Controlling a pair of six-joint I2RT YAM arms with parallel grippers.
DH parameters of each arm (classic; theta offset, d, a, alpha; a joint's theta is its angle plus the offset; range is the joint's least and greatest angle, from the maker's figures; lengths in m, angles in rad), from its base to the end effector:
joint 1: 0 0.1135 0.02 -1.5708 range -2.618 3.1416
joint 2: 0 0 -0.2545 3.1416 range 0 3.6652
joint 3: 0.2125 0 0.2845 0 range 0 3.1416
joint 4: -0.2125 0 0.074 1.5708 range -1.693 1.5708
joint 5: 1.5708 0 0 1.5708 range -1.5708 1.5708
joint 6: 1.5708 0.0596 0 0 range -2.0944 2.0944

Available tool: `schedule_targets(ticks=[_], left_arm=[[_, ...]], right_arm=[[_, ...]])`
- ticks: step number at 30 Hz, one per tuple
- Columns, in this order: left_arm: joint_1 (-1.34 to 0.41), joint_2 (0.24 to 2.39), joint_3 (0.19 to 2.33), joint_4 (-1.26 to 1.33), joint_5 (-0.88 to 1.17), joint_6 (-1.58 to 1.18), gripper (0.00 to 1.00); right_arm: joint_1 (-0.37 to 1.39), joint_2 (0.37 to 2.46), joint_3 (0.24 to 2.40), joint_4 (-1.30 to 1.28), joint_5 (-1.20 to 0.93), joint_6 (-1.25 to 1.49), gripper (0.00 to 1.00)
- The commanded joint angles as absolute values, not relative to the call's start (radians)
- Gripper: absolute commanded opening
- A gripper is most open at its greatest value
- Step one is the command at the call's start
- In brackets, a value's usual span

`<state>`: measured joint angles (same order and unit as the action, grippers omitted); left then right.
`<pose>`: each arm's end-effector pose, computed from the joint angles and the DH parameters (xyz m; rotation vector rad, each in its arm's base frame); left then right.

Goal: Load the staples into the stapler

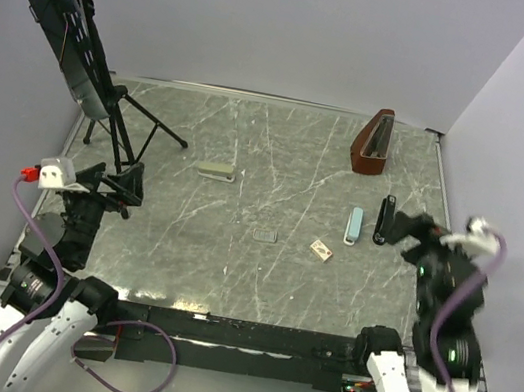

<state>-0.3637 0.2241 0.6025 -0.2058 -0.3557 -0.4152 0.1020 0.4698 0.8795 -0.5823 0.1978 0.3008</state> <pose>0.1345 -0.0290 0.3509 -0.3327 1.3812 -0.3964 0.1551 0.0041 0.3718 0.3163 1.7126 0.1232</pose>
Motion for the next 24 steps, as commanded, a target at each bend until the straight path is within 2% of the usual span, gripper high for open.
schedule_targets(ticks=[1, 11, 24], left_arm=[[-0.357, 0.236, 0.660, -0.169, -0.359, -0.413, 0.99], [-0.357, 0.258, 0.661, -0.207, -0.419, -0.365, 0.99], [-0.261, 0.255, 0.609, -0.118, -0.311, -0.403, 1.00]], right_arm=[[0.104, 0.247, 0.772, -0.549, 0.265, 0.287, 1.00], [0.103, -0.161, 0.600, -0.503, 0.290, 0.120, 1.00], [0.101, -0.118, 0.572, -0.485, 0.253, 0.109, 1.00]])
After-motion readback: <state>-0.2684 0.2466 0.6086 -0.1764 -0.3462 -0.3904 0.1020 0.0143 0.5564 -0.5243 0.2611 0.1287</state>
